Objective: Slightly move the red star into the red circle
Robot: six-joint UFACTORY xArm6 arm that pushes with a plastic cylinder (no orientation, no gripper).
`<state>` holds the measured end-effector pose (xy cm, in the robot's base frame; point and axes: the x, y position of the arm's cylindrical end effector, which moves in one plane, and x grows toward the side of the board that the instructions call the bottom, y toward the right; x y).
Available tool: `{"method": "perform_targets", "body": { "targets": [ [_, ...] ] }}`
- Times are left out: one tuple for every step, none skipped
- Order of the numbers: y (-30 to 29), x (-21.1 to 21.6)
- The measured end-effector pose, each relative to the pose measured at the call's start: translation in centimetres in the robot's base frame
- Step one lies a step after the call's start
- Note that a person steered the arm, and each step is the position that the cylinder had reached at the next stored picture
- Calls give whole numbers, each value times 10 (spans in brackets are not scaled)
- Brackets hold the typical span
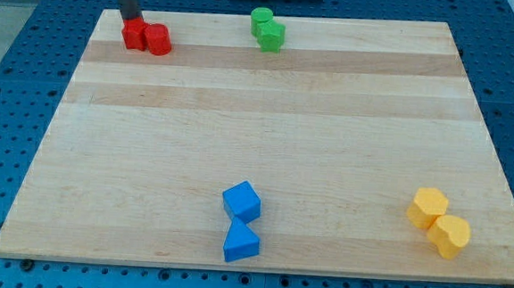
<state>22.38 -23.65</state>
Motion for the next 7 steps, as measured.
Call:
{"method": "perform_targets", "body": {
  "targets": [
    [4, 3],
    [22, 8],
    [35, 9],
    [33, 2],
    [6, -7],
    [-13, -4],
    [-14, 3]
  ]
}}
